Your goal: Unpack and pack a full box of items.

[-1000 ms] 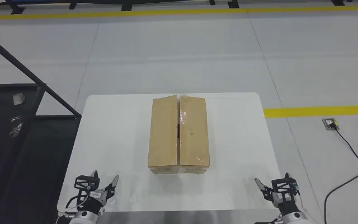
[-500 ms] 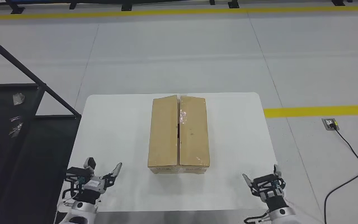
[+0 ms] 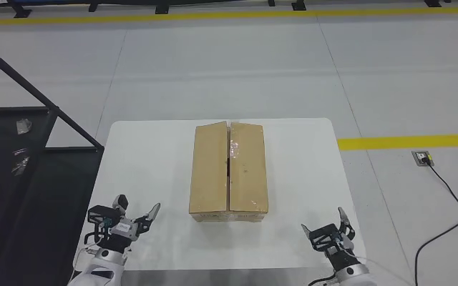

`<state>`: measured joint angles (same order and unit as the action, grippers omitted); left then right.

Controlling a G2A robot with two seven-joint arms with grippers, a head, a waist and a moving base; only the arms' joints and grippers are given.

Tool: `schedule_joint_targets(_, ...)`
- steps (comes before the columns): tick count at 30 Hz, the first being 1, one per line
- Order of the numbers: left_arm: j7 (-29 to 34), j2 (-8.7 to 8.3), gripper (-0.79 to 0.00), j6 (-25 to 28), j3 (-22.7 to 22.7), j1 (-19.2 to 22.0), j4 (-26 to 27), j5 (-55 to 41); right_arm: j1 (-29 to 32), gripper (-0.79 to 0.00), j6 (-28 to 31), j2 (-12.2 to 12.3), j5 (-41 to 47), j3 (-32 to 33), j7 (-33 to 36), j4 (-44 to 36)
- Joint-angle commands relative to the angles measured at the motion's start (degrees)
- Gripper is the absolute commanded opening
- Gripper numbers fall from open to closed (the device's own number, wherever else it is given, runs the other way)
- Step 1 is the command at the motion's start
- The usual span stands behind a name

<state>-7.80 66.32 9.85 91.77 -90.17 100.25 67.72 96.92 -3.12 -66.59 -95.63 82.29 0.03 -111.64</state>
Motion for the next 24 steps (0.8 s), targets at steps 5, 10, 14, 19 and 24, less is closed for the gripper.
schedule_joint_targets(5,3.7,0.17,0.0,3.1,-2.7,4.3,-2.5,-1.0,-3.0,0.0,-2.5,-0.4,-21.2,-8.4,-0.1,-2.0)
schedule_joint_targets(10,3.4,0.53,0.0,1.7,-5.9,6.7,-5.2,2.2,-6.8,0.0,-0.7,-1.0,-35.8,-14.8,6.2,-1.9)
schedule_joint_targets(14,3.3,0.6,0.0,0.9,-6.3,6.9,-5.6,3.2,-6.8,0.0,-0.7,-1.0,-35.8,-14.8,6.2,-1.9)
schedule_joint_targets(19,3.3,0.6,0.0,0.9,-6.3,6.9,-5.6,3.2,-6.7,0.0,-0.1,-1.0,-34.3,-15.0,4.7,-1.9)
schedule_joint_targets(24,4.2,0.78,0.0,0.3,-7.1,7.5,-6.1,2.8,-7.7,0.0,-1.3,-1.1,-46.1,-17.0,6.7,-0.5)
